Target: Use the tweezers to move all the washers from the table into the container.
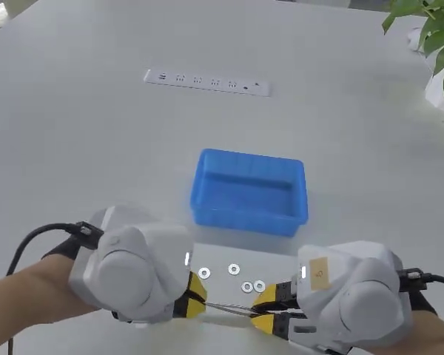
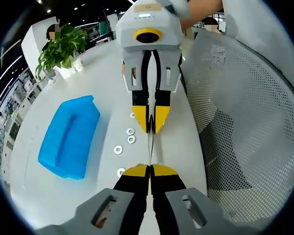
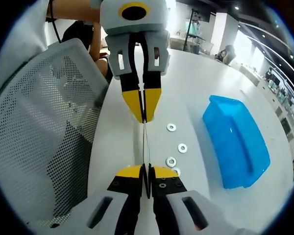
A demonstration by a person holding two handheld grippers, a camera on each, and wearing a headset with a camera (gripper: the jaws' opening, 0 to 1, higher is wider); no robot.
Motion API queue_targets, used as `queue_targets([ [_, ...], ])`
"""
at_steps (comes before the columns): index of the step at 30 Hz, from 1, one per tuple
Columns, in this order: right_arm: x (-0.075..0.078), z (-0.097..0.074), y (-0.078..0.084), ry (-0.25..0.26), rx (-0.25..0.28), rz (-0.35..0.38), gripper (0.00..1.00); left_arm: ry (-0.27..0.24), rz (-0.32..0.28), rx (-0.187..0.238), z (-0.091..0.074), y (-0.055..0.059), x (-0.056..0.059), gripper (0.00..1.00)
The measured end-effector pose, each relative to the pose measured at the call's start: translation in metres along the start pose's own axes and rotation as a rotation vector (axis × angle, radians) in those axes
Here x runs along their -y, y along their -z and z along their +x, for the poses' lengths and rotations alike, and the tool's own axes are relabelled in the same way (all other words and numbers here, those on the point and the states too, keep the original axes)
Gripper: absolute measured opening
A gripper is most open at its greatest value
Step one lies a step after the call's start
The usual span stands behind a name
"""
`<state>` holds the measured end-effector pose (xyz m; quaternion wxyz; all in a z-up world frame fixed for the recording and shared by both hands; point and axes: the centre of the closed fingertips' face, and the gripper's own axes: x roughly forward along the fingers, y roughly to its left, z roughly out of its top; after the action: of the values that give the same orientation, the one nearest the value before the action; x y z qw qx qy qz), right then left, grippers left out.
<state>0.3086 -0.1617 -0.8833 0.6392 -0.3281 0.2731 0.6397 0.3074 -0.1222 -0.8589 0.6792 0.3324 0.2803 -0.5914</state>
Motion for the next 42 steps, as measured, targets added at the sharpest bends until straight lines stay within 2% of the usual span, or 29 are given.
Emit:
queue_targets([
  [4, 0.002, -0.002, -0.002, 0.010, 0.015, 0.000, 0.07, 0.005, 0.011, 0.019, -0.006, -0.008, -0.003, 0.04],
  [7, 0.003, -0.005, -0.005, 0.017, 0.034, 0.012, 0.07, 0.010, 0.006, 0.057, -0.012, -0.017, -0.003, 0.04],
  [8, 0.003, -0.007, -0.005, 0.019, 0.044, 0.017, 0.07, 0.021, -0.010, 0.092, -0.015, -0.023, -0.002, 0.04],
  [11, 0.004, -0.010, -0.008, 0.034, 0.080, 0.046, 0.07, 0.009, -0.067, 0.185, -0.022, -0.037, -0.007, 0.04],
  [14, 0.005, -0.011, -0.008, 0.043, 0.094, 0.062, 0.07, 0.007, -0.064, 0.183, -0.022, -0.038, -0.007, 0.04],
  [15, 0.004, -0.011, -0.009, 0.046, 0.096, 0.061, 0.07, 0.010, -0.073, 0.196, -0.022, -0.040, -0.006, 0.04],
  [17, 0.004, -0.013, -0.009, 0.049, 0.111, 0.071, 0.08, 0.008, -0.108, 0.242, -0.024, -0.047, -0.005, 0.04],
  [20, 0.004, -0.016, -0.013, 0.047, 0.151, 0.091, 0.08, 0.004, -0.188, 0.368, -0.032, -0.067, -0.007, 0.05],
  [21, 0.003, -0.016, -0.015, 0.044, 0.162, 0.092, 0.08, 0.001, -0.198, 0.396, -0.033, -0.072, -0.008, 0.05],
  [23, 0.004, -0.016, -0.016, 0.049, 0.165, 0.097, 0.07, -0.005, -0.190, 0.383, -0.031, -0.071, -0.009, 0.05],
  [27, 0.005, -0.018, -0.014, 0.049, 0.202, 0.145, 0.08, -0.002, -0.208, 0.406, -0.031, -0.075, -0.010, 0.05],
  [33, 0.007, -0.021, -0.013, 0.057, 0.225, 0.165, 0.07, -0.012, -0.244, 0.476, -0.026, -0.086, -0.014, 0.06],
  [38, 0.007, -0.022, -0.013, 0.061, 0.241, 0.175, 0.07, -0.008, -0.252, 0.494, -0.017, -0.090, -0.013, 0.06],
  [42, 0.007, -0.022, -0.012, 0.064, 0.254, 0.189, 0.07, -0.002, -0.260, 0.502, -0.012, -0.089, -0.014, 0.07],
])
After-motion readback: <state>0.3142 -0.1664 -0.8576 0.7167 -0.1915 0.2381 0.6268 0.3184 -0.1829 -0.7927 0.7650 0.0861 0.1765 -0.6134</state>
